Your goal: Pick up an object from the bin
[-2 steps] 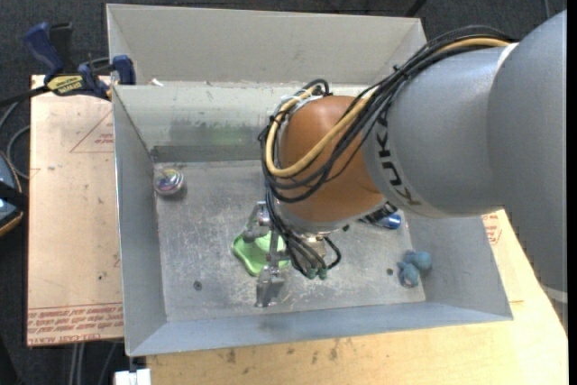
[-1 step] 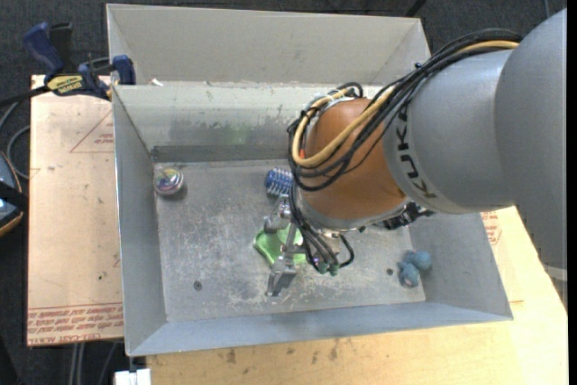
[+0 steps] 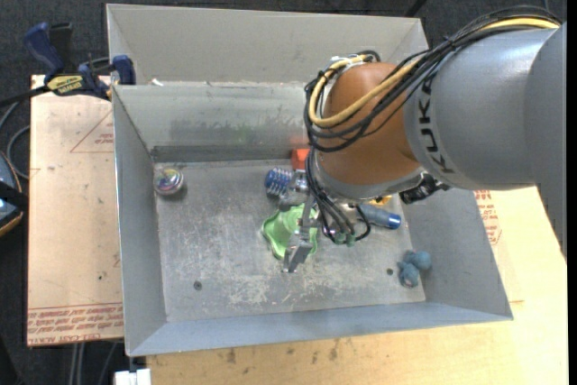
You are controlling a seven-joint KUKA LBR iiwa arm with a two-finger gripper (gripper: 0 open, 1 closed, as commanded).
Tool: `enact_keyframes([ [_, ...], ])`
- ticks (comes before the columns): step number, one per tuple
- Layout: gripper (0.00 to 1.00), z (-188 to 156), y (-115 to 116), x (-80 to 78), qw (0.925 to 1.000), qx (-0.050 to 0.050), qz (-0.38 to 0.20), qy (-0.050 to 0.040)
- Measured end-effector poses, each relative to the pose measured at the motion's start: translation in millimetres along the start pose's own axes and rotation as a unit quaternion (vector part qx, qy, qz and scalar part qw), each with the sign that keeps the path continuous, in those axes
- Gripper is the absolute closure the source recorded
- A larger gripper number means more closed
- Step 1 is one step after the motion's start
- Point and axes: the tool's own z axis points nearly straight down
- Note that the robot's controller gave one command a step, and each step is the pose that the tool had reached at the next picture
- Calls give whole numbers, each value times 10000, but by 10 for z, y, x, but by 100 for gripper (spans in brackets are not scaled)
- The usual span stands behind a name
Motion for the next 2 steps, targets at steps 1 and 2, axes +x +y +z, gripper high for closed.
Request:
enact_keyframes([
  [1,100,24,2,22,10000,3,-3,30],
  [2,0,24,2,22,10000,2,-3,30],
])
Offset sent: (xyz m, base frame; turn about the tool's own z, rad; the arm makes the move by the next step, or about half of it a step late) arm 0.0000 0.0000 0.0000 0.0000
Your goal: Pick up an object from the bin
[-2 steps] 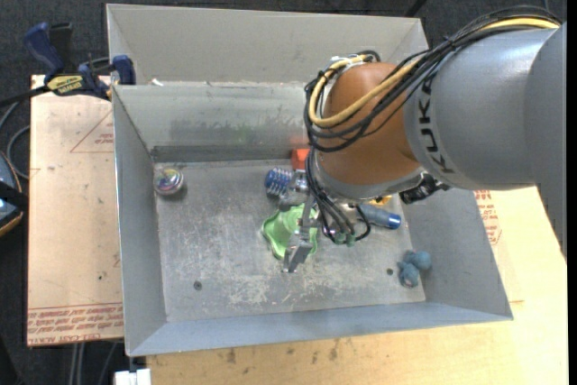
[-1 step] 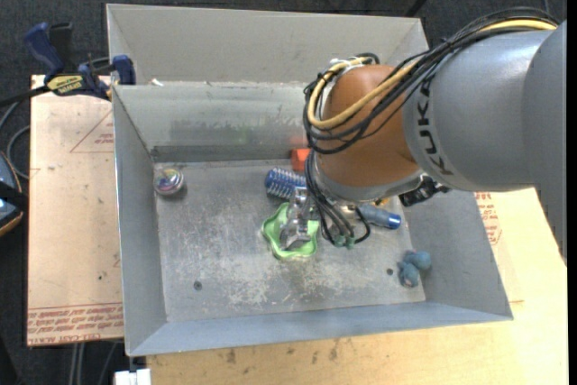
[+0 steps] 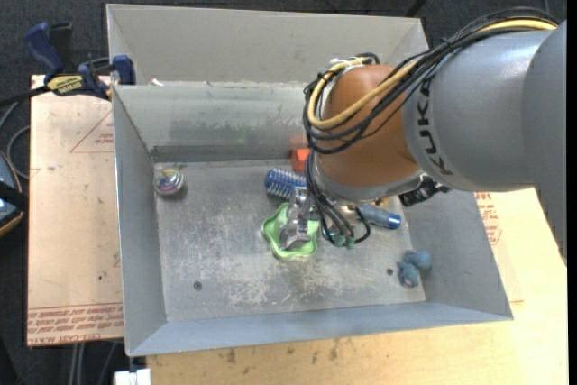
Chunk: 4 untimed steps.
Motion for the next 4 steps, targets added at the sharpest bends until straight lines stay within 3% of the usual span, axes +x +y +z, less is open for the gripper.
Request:
enact_keyframes([
  [1,0,235,-171,-479,9999,5,125,-13],
  [2,0,703,-223,-747,9961,-16,-880,-71],
  [3,0,767,-519,-1220,9734,-1,-2290,-19],
  [4,0,761,-496,-1335,9420,-1,-3357,-2],
])
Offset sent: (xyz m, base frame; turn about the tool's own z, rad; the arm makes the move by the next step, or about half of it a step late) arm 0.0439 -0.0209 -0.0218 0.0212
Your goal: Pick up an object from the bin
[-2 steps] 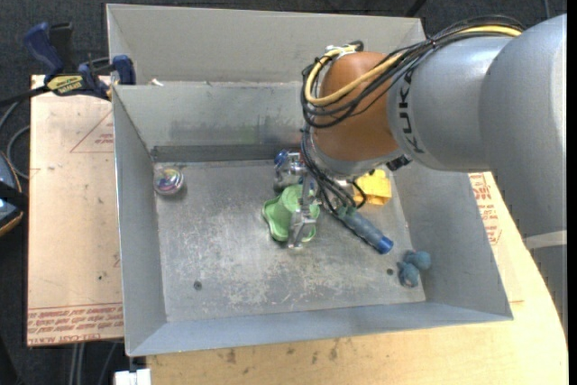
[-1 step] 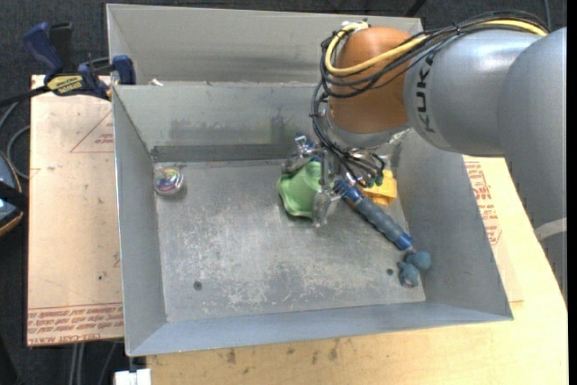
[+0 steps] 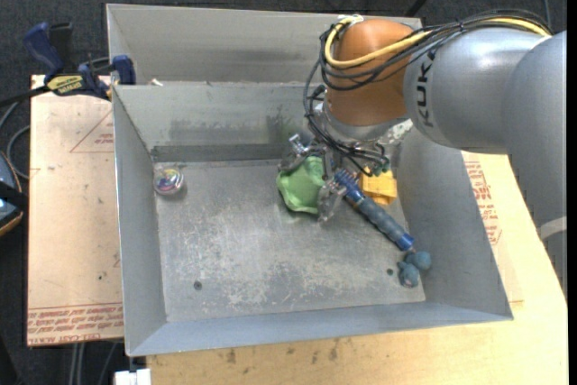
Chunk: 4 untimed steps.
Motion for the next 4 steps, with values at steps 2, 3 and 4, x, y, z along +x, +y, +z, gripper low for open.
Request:
enact_keyframes([
  [2,0,26,-244,125,9302,-13,-3670,-38],
  [3,100,23,-244,122,9302,-15,-3669,-43],
  [4,100,-1222,-214,107,8950,34,-4461,-27],
])
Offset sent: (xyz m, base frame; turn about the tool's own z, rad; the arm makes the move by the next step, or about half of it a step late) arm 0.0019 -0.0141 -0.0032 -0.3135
